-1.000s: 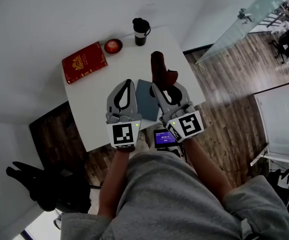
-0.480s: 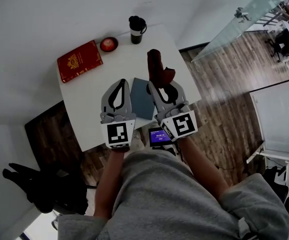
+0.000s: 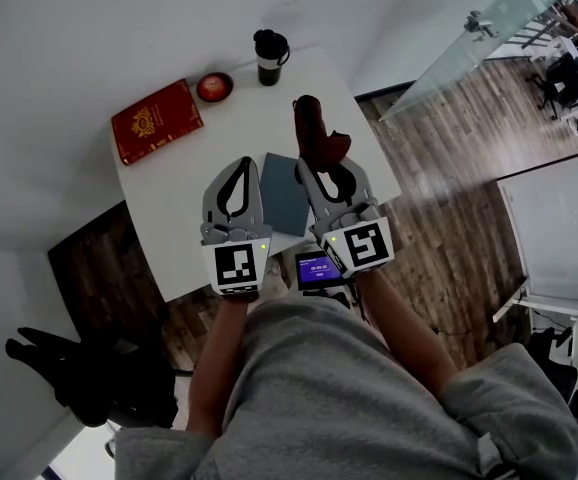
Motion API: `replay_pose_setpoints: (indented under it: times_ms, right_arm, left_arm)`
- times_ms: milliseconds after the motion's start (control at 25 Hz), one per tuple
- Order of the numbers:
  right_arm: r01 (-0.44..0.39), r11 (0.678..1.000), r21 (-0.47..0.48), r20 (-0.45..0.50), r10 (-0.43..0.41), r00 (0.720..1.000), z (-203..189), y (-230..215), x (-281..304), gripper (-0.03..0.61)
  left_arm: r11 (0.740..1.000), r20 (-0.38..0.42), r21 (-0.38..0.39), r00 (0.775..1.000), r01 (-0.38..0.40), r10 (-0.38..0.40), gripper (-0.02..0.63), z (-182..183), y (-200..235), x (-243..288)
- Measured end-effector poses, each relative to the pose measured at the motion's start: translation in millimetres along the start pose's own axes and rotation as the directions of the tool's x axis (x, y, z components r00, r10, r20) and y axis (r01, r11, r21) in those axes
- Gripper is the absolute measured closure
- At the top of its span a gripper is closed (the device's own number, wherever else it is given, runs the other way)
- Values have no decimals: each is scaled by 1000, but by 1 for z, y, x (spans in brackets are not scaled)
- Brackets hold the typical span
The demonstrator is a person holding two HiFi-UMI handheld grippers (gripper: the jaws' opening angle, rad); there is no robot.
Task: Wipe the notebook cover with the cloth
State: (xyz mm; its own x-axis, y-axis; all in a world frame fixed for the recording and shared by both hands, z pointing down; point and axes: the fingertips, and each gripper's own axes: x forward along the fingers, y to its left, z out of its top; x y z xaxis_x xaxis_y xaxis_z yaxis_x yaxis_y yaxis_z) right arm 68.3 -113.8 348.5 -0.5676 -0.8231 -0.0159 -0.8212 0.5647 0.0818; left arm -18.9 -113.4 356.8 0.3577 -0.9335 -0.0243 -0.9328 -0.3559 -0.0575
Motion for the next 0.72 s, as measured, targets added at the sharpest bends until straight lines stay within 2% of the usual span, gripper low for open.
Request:
replay_pose_setpoints:
  times_ms: [720]
  right_arm:
    - [-23, 1000, -6, -52, 23, 998, -9, 15, 4, 482]
  left_arm:
    - [1000, -14, -10, 1000, -2, 2, 614, -6, 8, -10]
